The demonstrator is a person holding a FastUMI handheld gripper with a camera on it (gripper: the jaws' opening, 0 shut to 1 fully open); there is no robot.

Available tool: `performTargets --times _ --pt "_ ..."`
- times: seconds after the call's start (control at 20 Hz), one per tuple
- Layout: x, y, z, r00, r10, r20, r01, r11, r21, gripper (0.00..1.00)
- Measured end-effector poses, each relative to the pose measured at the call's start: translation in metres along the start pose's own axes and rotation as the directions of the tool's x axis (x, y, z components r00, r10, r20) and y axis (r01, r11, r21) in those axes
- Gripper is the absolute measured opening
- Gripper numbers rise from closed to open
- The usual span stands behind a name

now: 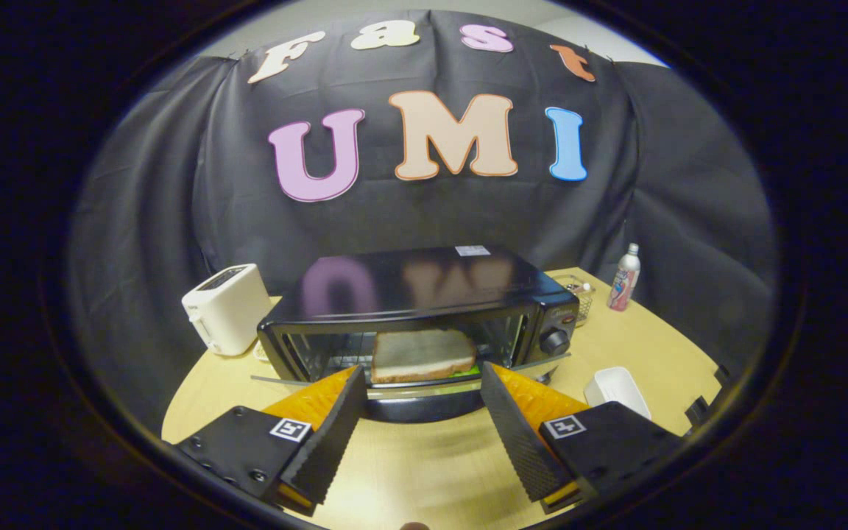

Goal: Open the toaster oven, put the food inside, and close the toaster oven door.

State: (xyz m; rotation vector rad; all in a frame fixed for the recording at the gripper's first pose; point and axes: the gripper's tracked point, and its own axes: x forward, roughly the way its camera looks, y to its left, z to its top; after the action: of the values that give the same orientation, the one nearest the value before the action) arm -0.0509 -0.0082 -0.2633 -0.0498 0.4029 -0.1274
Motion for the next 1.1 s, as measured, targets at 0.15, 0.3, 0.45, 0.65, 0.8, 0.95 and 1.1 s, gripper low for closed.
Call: performTargets --times 0.15,0.3,0.45,0.65,0.8,0.95,1.1 --pt "0.011 0.002 0.009 1.0 -0.002 0.018 0.001 1.0 0.005 0.99" --pt "0.019 0.005 0.016 0.999 -0.001 0.032 0.001 1.0 0.011 0.99" --pt "0.028 0.006 0.022 0.999 -0.002 0.044 0.001 1.0 0.013 0.99" --pt "0.04 0.009 0.029 0.999 0.001 0.05 -0.002 1.0 0.019 0.99" --pt "0.048 0.01 0.033 0.998 0.001 0.055 -0.002 1.0 0.021 0.99" --pt "0.055 0.011 0.034 0.999 -0.007 0.049 0.005 1.0 0.025 0.99" --pt "0.057 0.012 0.037 0.999 -0.002 0.045 0.0 0.999 0.043 0.99"
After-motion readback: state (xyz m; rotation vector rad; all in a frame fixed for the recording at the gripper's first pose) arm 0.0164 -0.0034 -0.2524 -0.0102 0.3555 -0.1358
